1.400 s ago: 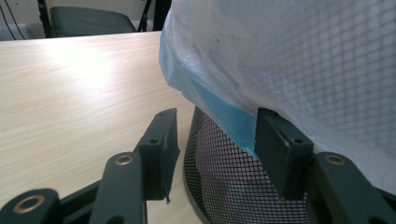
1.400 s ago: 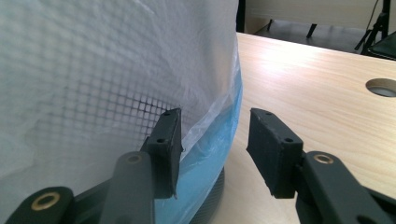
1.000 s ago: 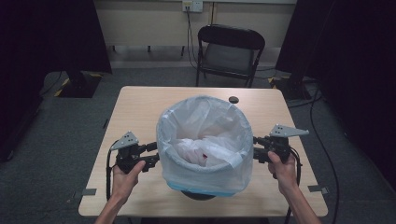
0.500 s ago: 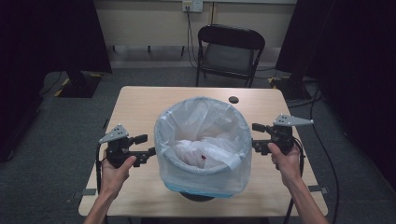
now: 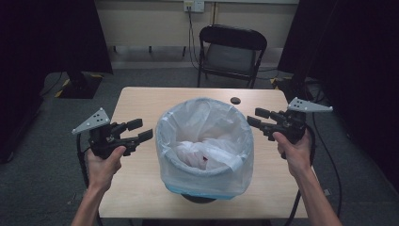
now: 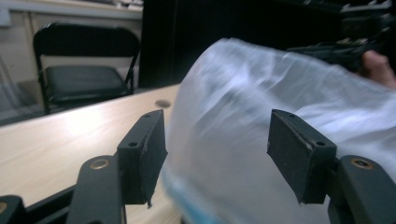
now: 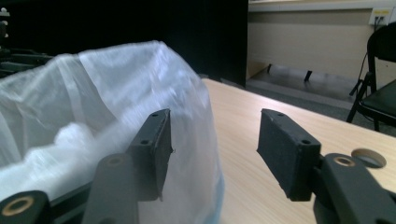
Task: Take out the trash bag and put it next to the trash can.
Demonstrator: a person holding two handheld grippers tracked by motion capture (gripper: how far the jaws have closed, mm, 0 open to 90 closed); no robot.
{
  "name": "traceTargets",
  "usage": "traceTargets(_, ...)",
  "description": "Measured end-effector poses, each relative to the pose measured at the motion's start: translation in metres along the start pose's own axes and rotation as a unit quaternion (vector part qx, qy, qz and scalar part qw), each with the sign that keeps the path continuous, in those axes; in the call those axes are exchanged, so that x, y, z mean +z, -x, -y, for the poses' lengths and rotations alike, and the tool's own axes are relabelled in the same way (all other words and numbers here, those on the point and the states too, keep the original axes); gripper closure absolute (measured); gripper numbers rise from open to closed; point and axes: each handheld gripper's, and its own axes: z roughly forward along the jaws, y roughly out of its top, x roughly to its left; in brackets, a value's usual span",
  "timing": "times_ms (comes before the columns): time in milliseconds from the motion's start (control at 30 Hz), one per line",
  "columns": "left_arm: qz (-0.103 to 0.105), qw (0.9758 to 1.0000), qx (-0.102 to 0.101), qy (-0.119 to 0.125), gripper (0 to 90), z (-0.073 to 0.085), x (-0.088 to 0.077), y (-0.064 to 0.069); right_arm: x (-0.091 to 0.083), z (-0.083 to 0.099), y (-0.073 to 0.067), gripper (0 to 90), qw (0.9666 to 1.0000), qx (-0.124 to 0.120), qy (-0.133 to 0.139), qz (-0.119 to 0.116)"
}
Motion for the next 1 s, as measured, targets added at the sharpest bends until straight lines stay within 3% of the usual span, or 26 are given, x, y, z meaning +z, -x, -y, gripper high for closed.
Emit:
traceTargets(133, 0.007, 0.9999, 0.010, 0.005, 36.2, -0.013, 0.002, 0.014, -0.003, -0.015, -0.009, 45.0, 0.9998, -0.005, 0.004, -0.019)
traceTargets(167, 0.007, 0.9999, 0.011, -0.005, 32.0, -0.018, 0.007, 0.019, -0.002, -0.021, -0.017, 40.9, 0.9994, -0.014, -0.014, -0.029)
traceTargets(200, 0.007, 0.9999, 0.011, -0.005, 29.2, -0.018, 0.007, 0.019, -0.002, -0.021, -0.017, 40.9, 0.9994, -0.014, -0.014, -0.029)
traceTargets(233, 0.019, 0.9998, 0.007, -0.008, 26.8, -0.019, 0.013, 0.024, 0.000, -0.022, -0.025, 36.7, 0.9990, -0.022, -0.028, -0.027)
traceTargets(333, 0.021, 0.9995, 0.011, -0.019, 24.0, -0.019, 0.021, 0.028, 0.001, -0.020, -0.033, 33.4, 0.9983, -0.027, -0.041, -0.032)
traceTargets(400, 0.002, 0.9993, 0.018, -0.032, 16.9, -0.020, 0.029, 0.030, 0.003, -0.017, -0.042, 34.6, 0.9970, -0.045, -0.061, -0.015)
traceTargets(467, 0.004, 0.9992, 0.010, -0.037, 17.0, -0.020, 0.036, 0.029, 0.003, -0.017, -0.043, 37.2, 0.9965, -0.049, -0.068, -0.008)
traceTargets(500, 0.006, 0.9992, 0.004, -0.039, 17.2, -0.020, 0.039, 0.027, 0.004, -0.016, -0.043, 42.7, 0.9961, -0.052, -0.071, -0.001)
traceTargets(600, -0.001, 0.9990, 0.008, -0.044, 26.0, -0.021, 0.044, 0.028, 0.005, -0.015, -0.042, 60.1, 0.9958, -0.056, -0.072, -0.002)
traceTargets(633, -0.009, 0.9989, 0.012, -0.045, 36.2, -0.020, 0.044, 0.028, 0.003, -0.018, -0.043, 71.0, 0.9956, -0.066, -0.065, 0.012)
traceTargets(667, -0.013, 0.9987, 0.009, -0.048, 36.2, -0.020, 0.045, 0.027, 0.003, -0.018, -0.043, 71.0, 0.9956, -0.066, -0.065, 0.012)
traceTargets(733, -0.021, 0.9987, 0.006, -0.047, 42.2, -0.020, 0.045, 0.026, 0.002, -0.022, -0.041, 79.1, 0.9957, -0.066, -0.063, 0.017)
traceTargets(767, -0.026, 0.9988, 0.003, -0.043, 50.3, -0.020, 0.044, 0.024, 0.002, -0.025, -0.037, 88.4, 0.9965, -0.060, -0.058, 0.011)
traceTargets(833, -0.028, 0.9988, 0.001, -0.041, 53.0, -0.019, 0.043, 0.024, 0.002, -0.026, -0.036, 89.4, 0.9969, -0.055, -0.056, 0.008)
traceTargets(933, -0.035, 0.9985, 0.002, -0.043, 64.3, -0.019, 0.040, 0.021, 0.005, -0.027, -0.037, 90.0, 0.9970, -0.053, -0.057, -0.001)
traceTargets(1000, -0.044, 0.9986, -0.011, -0.028, 70.8, -0.019, 0.037, 0.020, 0.009, -0.029, -0.038, 90.0, 0.9974, -0.047, -0.052, -0.014)
